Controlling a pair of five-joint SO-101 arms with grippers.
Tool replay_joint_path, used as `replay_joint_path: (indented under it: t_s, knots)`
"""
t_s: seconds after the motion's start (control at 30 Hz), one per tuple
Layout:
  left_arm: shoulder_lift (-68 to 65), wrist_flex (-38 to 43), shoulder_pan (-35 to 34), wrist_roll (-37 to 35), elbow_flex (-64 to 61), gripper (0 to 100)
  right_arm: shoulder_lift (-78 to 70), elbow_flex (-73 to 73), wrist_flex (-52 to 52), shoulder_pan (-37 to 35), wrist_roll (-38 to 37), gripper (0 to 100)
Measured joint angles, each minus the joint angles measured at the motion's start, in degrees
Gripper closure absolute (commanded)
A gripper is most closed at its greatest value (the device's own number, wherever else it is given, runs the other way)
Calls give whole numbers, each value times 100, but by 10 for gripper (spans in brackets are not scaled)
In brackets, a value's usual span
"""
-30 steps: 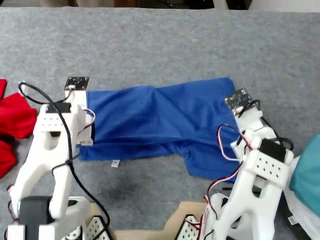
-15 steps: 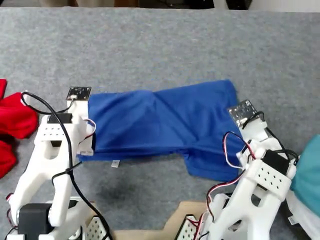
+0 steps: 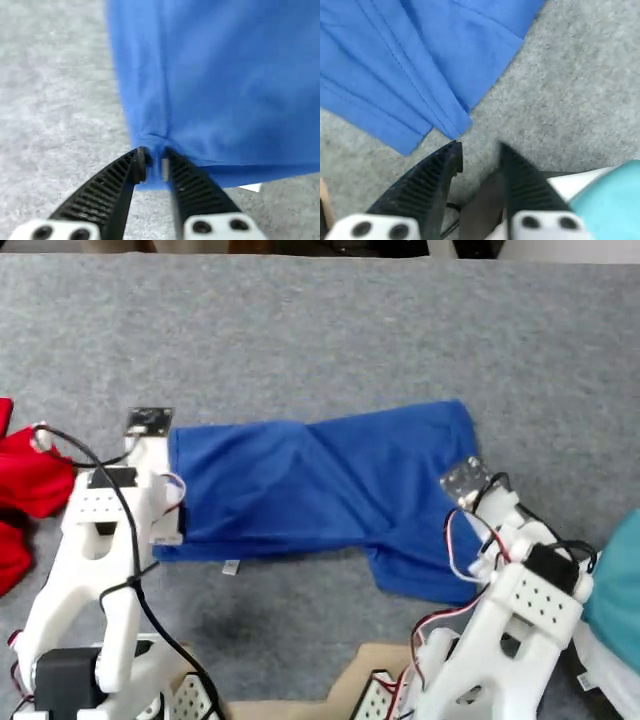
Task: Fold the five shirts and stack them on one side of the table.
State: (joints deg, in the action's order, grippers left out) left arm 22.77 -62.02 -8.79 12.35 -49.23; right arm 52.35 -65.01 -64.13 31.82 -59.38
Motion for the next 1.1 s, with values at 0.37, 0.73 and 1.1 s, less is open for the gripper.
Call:
replay_joint_path:
  t_s: [0.37,0.73,1.1]
  knots:
    - [0,-888,-905,-97,1064,940,325,1231,-343,-492,475,890]
    - [-985,457,97,-1697,2127,980,-3376,3701,633,-1908,1732,965]
    - [-3481,879,229,-2207,3719,980,-7121,6620,703,-2233,2163,965]
